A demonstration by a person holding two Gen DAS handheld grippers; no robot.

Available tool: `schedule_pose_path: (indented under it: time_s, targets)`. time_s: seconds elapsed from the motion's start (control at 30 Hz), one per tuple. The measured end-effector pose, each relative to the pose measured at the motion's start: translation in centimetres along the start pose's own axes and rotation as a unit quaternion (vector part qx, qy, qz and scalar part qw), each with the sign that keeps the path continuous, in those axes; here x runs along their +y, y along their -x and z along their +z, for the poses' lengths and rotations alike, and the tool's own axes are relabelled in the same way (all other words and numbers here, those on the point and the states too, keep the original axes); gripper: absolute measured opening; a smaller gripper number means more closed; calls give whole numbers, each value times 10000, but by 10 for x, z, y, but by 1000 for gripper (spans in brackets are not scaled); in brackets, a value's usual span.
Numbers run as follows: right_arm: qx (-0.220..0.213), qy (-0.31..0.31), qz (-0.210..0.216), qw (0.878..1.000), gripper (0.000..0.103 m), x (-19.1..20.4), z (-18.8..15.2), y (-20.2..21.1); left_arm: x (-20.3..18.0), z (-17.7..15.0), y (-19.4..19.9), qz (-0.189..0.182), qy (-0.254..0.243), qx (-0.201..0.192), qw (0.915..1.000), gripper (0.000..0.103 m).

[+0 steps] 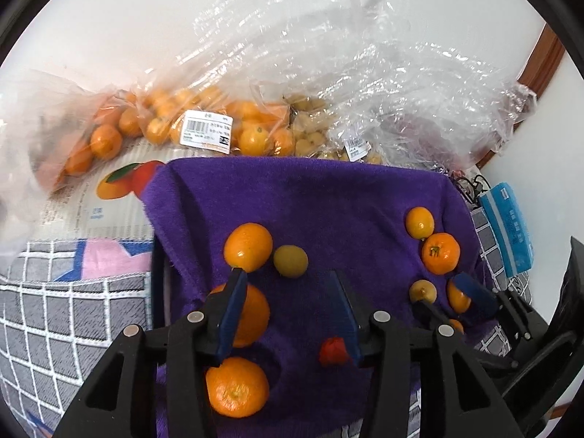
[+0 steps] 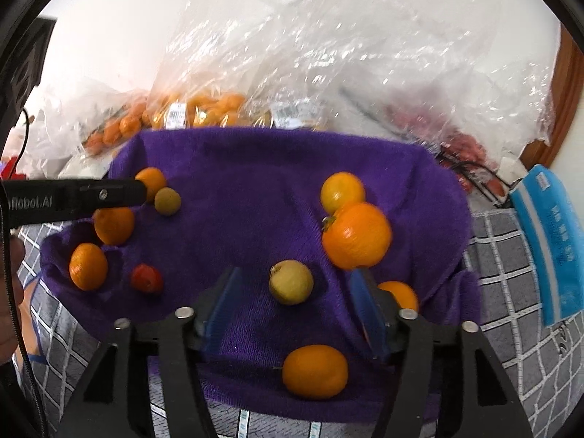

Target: Organize fruits

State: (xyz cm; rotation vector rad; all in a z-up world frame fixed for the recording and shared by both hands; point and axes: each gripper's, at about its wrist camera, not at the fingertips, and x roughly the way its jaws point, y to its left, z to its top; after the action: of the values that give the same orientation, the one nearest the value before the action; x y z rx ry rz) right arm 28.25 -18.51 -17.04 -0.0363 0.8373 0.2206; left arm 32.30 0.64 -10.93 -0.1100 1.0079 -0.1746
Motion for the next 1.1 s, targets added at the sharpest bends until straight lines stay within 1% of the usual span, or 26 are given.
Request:
schedule_pose_path:
  time_s: [0.13, 0.2, 0.3, 0.37, 0.43, 0.67, 0.73, 0.8, 0.87, 0.93, 1.0, 1.1]
  targets:
    - [-65, -61, -37, 10000, 70, 0, 5, 20, 2, -6, 18, 26, 64, -80, 9999, 46]
    - [-59, -95, -62, 9999, 72, 0, 7, 29, 2, -11, 30, 55, 88, -171, 9998, 50]
    - [-16, -234, -37, 9997, 72, -2, 8, 46, -1, -18, 49, -6, 87, -342, 9994, 56]
    - [-62, -276, -142, 9995, 72, -1, 6, 59, -5, -26, 66, 79, 48, -497, 9987, 61]
    - [-125, -318, -207, 9992, 72, 2, 4, 75, -9, -33, 78, 119, 24, -594, 9982, 63]
    - [-321, -472, -388, 9976, 72, 6, -18, 131, -17, -69, 132, 226, -131, -964, 9950, 75]
    - [-386, -484, -465, 9970, 77, 8, -25, 147, -19, -81, 147, 260, -150, -1075, 9937, 77]
    - [-507, -523, -481, 9962, 88, 11, -31, 162, -20, -92, 160, 310, -165, -1189, 9923, 82]
    - [-602, -543, -451, 9957, 92, 12, -36, 176, -21, -103, 174, 350, -167, -1294, 9908, 85]
    - [-730, -554, -512, 9945, 95, 15, -43, 192, -23, -113, 185, 360, -176, -1357, 9899, 86]
    - [-859, -511, -583, 9933, 101, 19, -50, 206, -26, -122, 195, 372, -199, -1441, 9887, 87]
    - [-1007, -506, -671, 9914, 103, 23, -59, 224, -32, -138, 209, 439, -218, -1594, 9860, 87]
